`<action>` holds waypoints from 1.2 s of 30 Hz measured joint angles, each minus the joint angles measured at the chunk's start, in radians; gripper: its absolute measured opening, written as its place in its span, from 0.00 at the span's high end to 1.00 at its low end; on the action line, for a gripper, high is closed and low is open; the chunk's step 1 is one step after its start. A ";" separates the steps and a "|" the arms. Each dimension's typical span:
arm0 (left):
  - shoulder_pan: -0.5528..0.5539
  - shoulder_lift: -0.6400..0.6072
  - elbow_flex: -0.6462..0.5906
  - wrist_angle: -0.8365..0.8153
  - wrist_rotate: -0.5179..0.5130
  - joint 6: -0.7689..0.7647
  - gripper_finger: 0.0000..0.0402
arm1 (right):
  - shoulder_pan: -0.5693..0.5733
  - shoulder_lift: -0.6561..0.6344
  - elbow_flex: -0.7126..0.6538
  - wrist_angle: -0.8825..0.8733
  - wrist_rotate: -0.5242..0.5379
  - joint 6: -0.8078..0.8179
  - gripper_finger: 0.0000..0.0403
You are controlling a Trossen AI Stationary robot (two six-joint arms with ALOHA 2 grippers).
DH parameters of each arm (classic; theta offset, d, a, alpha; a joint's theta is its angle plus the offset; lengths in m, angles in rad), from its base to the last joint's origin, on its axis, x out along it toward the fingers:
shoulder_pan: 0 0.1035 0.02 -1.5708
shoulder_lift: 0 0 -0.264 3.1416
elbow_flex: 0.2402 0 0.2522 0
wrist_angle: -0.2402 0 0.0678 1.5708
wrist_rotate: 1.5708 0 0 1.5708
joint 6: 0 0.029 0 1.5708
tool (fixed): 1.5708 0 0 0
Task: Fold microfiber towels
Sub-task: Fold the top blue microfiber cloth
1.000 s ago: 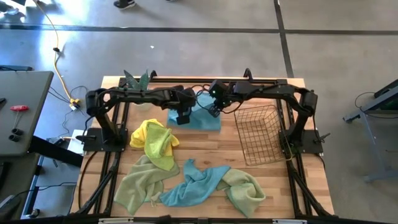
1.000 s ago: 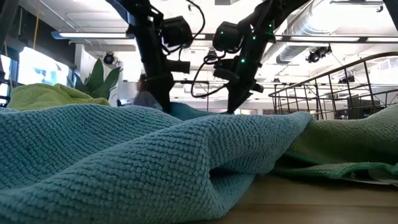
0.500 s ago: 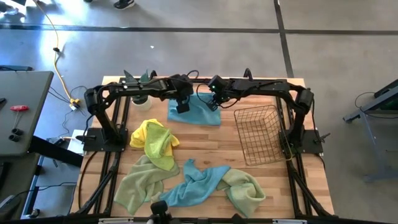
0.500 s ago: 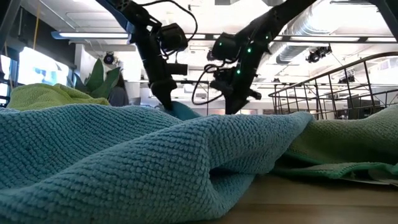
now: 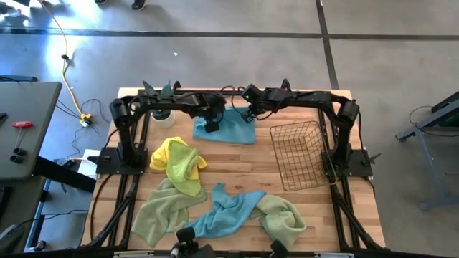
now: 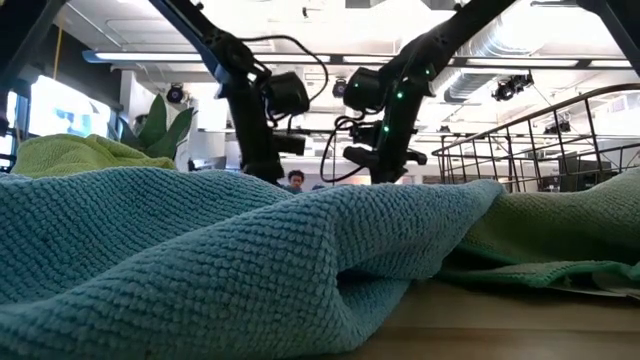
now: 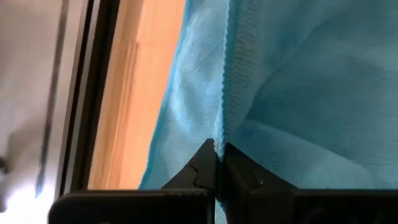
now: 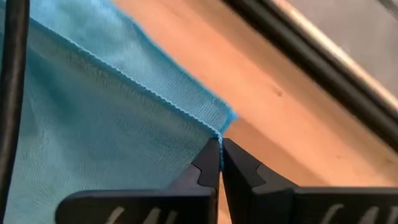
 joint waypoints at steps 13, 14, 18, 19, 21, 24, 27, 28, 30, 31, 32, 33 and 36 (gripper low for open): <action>0.001 0.033 0.000 0.054 -0.072 0.000 1.00 | -0.019 0.004 0.000 0.039 -0.001 -0.026 0.99; 0.001 0.033 0.000 0.060 -0.072 0.000 1.00 | -0.019 0.007 0.000 0.038 -0.001 -0.026 0.98; 0.001 0.033 0.000 0.060 -0.074 0.000 1.00 | -0.019 0.021 0.000 0.040 -0.016 -0.032 0.91; 0.001 0.033 0.000 0.060 -0.075 0.000 0.99 | -0.019 0.021 0.000 0.045 -0.017 -0.036 0.89; 0.000 0.033 0.000 0.060 -0.075 0.000 0.99 | -0.020 0.021 0.000 0.044 -0.016 -0.047 0.82; 0.004 0.033 0.000 0.060 -0.076 0.000 0.97 | -0.021 0.017 0.000 0.043 0.021 -0.051 0.72; 0.005 0.033 0.000 0.060 -0.079 0.000 0.96 | -0.022 -0.006 0.000 0.039 0.062 -0.020 0.63; 0.005 0.033 0.000 0.060 -0.081 0.000 0.96 | -0.022 -0.016 0.000 0.038 0.063 -0.006 0.61; 0.005 0.033 0.000 0.060 -0.087 0.000 0.96 | -0.022 -0.035 0.001 0.040 0.058 0.016 0.59; 0.005 0.033 0.000 0.060 -0.092 0.000 0.96 | -0.022 -0.044 0.001 0.039 0.048 0.031 0.58; 0.005 0.033 0.000 0.060 -0.097 0.000 0.96 | -0.022 -0.053 0.001 0.040 0.024 0.047 0.58; 0.005 0.033 0.000 0.060 -0.101 0.000 0.96 | -0.021 -0.059 0.001 0.040 -0.011 0.068 0.58; 0.005 0.033 0.000 0.067 -0.106 0.000 0.96 | -0.004 -0.061 0.001 0.042 -0.097 0.126 0.60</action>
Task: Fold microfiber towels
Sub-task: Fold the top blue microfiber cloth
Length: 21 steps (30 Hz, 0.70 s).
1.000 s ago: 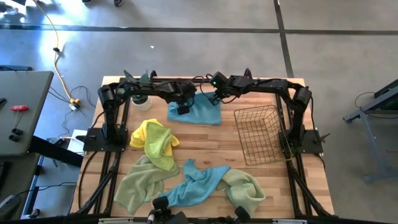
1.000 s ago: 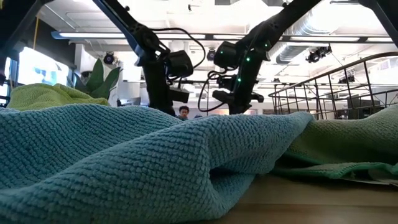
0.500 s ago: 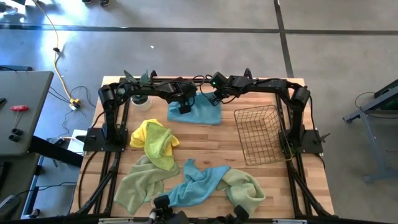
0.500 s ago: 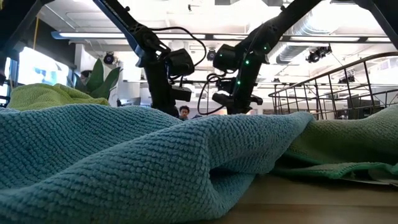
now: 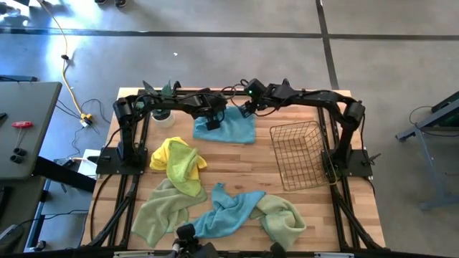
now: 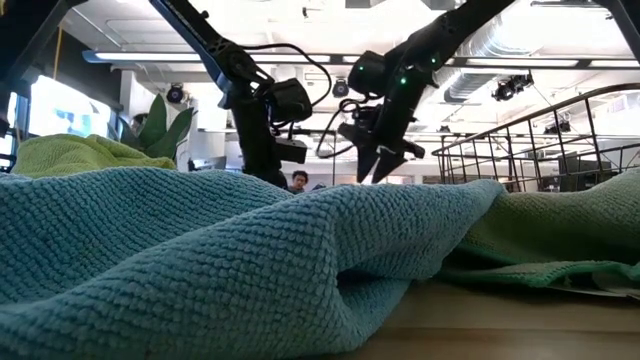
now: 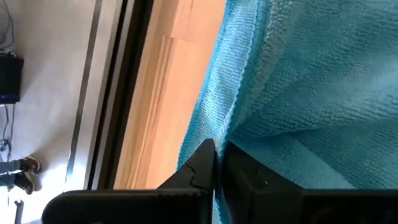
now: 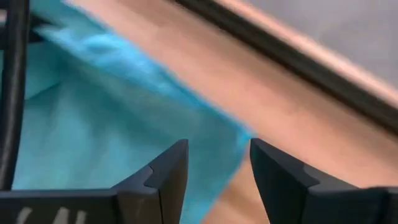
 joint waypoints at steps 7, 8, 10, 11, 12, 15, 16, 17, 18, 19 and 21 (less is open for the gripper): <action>-0.001 -0.001 0.000 0.052 0.000 0.000 0.96 | 0.048 0.068 0.000 0.012 0.051 0.024 0.64; -0.001 -0.001 0.000 0.051 0.000 0.000 0.96 | 0.048 0.077 0.000 0.012 0.053 0.025 0.65; -0.001 -0.001 0.000 0.048 -0.003 0.000 0.96 | 0.046 0.094 0.000 0.012 0.053 0.033 0.65; -0.002 -0.001 0.000 0.047 -0.006 0.000 0.96 | 0.044 0.101 0.000 0.011 0.053 0.038 0.66; -0.002 -0.001 0.000 0.047 -0.008 0.000 0.96 | 0.042 0.108 0.000 0.013 0.054 0.041 0.66; -0.001 -0.001 0.000 0.048 -0.022 0.000 0.96 | 0.036 0.132 0.000 0.018 0.054 0.042 0.66; -0.001 -0.001 0.000 0.048 -0.024 0.001 0.96 | 0.036 0.141 0.000 0.021 0.054 0.042 0.66; -0.001 -0.001 0.000 0.048 -0.024 0.000 0.96 | 0.034 0.149 0.000 0.019 0.054 0.042 0.66; -0.001 -0.001 0.000 0.048 -0.024 0.000 0.96 | 0.034 0.157 0.000 0.020 0.054 0.042 0.66; -0.001 -0.001 0.000 0.048 -0.024 0.000 0.96 | 0.035 0.165 0.000 0.022 0.054 0.043 0.66; -0.002 -0.001 0.000 0.048 -0.024 0.000 0.96 | 0.035 0.176 0.000 0.021 0.054 0.043 0.66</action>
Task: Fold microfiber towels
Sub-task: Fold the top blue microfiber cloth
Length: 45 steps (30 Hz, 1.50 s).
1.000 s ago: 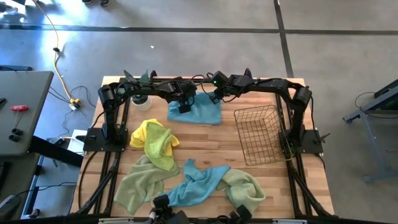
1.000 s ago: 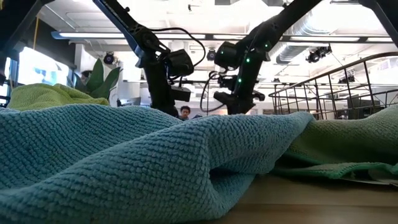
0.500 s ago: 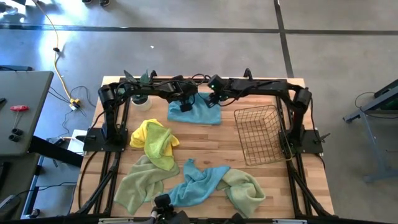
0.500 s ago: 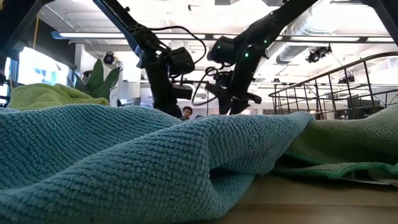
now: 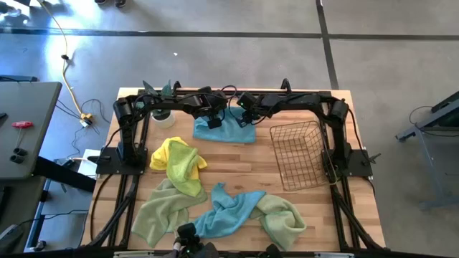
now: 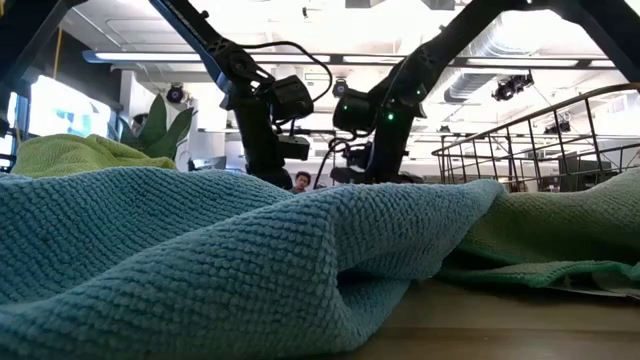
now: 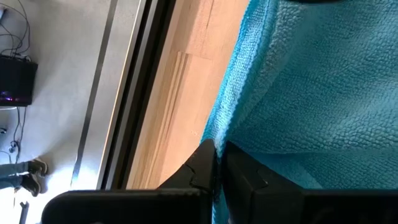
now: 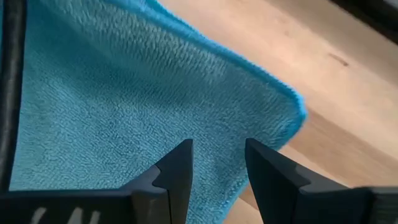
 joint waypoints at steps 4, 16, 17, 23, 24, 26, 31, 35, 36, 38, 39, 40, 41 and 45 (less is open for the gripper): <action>0.000 0.000 0.000 0.004 -0.001 0.000 0.96 | 0.000 0.012 0.000 0.011 0.008 -0.001 0.66; 0.000 0.000 0.000 0.053 -0.150 0.102 0.86 | 0.000 0.018 0.000 0.037 0.027 -0.003 0.66; 0.000 0.000 0.000 0.073 -0.192 0.128 0.84 | 0.000 0.018 0.000 0.037 0.027 -0.003 0.66; -0.003 0.000 0.000 0.142 -0.289 0.233 0.73 | 0.000 0.018 0.000 0.037 0.027 -0.003 0.66; -0.006 0.000 0.000 0.132 -0.290 0.234 0.71 | 0.000 0.018 0.000 0.037 0.027 -0.003 0.66; -0.014 0.000 0.000 0.106 -0.290 0.224 0.68 | 0.000 0.018 0.000 0.037 0.027 -0.003 0.66; -0.040 0.000 0.000 0.068 -0.361 0.184 0.62 | 0.000 0.018 0.000 0.037 0.027 -0.003 0.66; -0.052 0.000 0.000 -0.012 -0.344 0.116 0.61 | 0.000 0.018 0.000 0.037 0.047 -0.003 0.66; -0.053 0.000 0.000 -0.054 -0.311 0.075 0.61 | 0.000 0.018 0.000 0.037 0.050 -0.003 0.66; -0.049 0.000 0.000 -0.139 -0.209 -0.003 0.61 | 0.000 0.018 0.000 0.037 0.050 -0.003 0.66; -0.044 0.000 0.000 -0.169 -0.151 -0.037 0.61 | 0.000 0.018 0.000 0.037 0.050 -0.003 0.66; -0.039 0.000 0.000 -0.191 -0.098 -0.068 0.61 | 0.000 0.018 0.000 0.037 0.050 -0.003 0.66; -0.032 0.000 0.000 -0.205 -0.048 -0.093 0.61 | 0.000 0.018 0.000 0.037 0.050 -0.003 0.66; -0.001 -0.008 0.000 -0.275 0.020 -0.131 0.62 | -0.003 0.023 0.000 0.039 0.053 -0.004 0.66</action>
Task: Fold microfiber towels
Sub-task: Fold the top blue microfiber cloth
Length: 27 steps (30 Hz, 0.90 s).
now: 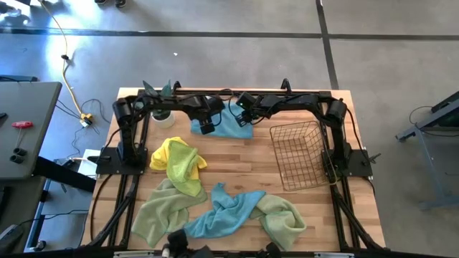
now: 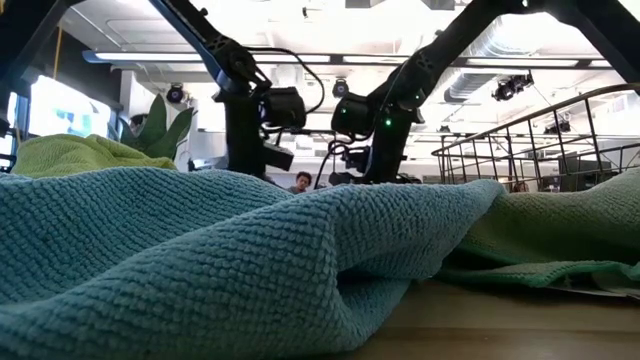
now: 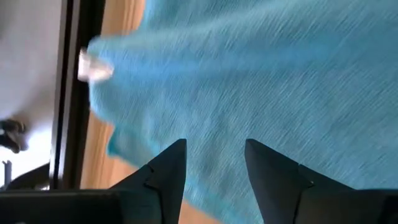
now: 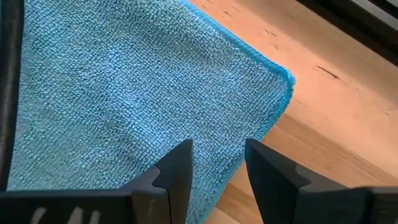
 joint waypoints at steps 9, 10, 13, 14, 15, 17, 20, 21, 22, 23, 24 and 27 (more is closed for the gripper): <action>0.059 0.000 0.000 -0.249 0.060 -0.089 0.66 | -0.001 0.057 0.005 -0.017 -0.009 0.001 0.66; 0.061 0.000 0.000 -0.274 0.074 -0.094 0.67 | 0.000 0.057 0.004 -0.018 -0.004 0.001 0.66; 0.063 0.000 0.000 -0.321 0.128 -0.098 0.68 | 0.000 0.057 0.003 -0.018 0.007 0.001 0.66; 0.063 0.000 0.000 -0.336 0.142 -0.097 0.68 | -0.001 0.057 0.003 -0.018 0.008 0.000 0.66; 0.063 0.000 0.000 -0.356 0.151 -0.097 0.68 | -0.002 0.057 0.003 -0.019 0.008 -0.002 0.66; 0.062 0.000 0.000 -0.399 0.155 -0.096 0.69 | -0.004 0.057 0.003 -0.020 0.006 -0.006 0.66; 0.059 -0.009 -0.001 -0.440 0.148 -0.110 0.69 | -0.003 0.058 0.003 -0.020 0.003 -0.007 0.66; 0.055 -0.021 -0.001 -0.437 0.147 -0.114 0.69 | -0.004 0.058 0.002 -0.019 -0.002 -0.007 0.66; 0.052 -0.035 0.004 -0.426 0.148 -0.114 0.69 | -0.004 0.058 0.002 -0.018 -0.007 -0.007 0.66; 0.050 -0.051 0.008 -0.402 0.154 -0.114 0.69 | -0.005 0.058 0.002 -0.016 -0.011 -0.007 0.66; 0.050 -0.068 0.010 -0.370 0.172 -0.113 0.69 | -0.005 0.058 0.002 -0.013 -0.013 -0.007 0.66; 0.055 -0.099 0.011 -0.250 0.283 -0.116 0.69 | -0.005 0.058 0.001 -0.005 -0.020 -0.007 0.66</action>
